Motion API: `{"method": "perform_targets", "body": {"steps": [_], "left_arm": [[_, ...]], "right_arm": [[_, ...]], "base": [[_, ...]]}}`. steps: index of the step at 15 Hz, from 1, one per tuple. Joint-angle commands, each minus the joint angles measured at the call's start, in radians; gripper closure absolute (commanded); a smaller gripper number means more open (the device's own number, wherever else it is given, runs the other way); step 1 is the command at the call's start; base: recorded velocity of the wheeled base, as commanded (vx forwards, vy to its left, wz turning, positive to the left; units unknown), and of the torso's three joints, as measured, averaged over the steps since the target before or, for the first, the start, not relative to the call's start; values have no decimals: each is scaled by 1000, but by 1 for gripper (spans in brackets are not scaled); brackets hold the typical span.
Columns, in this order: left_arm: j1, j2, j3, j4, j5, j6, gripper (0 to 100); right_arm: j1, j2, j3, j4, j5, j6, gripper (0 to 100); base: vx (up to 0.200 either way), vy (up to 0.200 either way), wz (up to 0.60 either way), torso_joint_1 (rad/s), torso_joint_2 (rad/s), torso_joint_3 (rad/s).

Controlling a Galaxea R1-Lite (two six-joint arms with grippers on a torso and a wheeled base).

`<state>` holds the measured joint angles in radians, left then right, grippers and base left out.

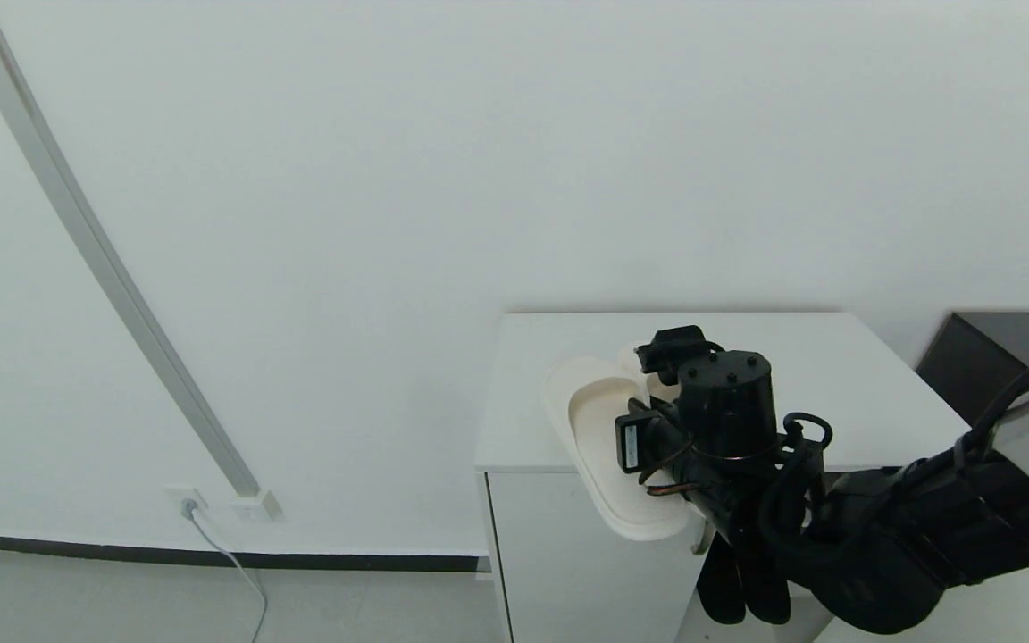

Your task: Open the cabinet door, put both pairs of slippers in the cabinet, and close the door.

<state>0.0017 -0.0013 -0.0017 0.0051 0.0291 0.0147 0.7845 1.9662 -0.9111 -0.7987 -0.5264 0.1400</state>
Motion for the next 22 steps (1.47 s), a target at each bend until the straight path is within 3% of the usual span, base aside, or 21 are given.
{"method": "perform_targets", "body": {"steps": [1,8,22], "left_arm": [[0,1,0,-1,2,1,100],[0,1,0,1,2,-1,100],[0,1,0,-1,0,-1,100]], "right_arm": [[10,-35,6,0,0,1,100],[13,-27,-3,-2,-7,-2,100],[15,-24,0,-2,-9,-5,100]], "base": [[0,0,0,0,0,0],[0,0,0,0,0,0],[-200,0,0,2,3,5]]}}
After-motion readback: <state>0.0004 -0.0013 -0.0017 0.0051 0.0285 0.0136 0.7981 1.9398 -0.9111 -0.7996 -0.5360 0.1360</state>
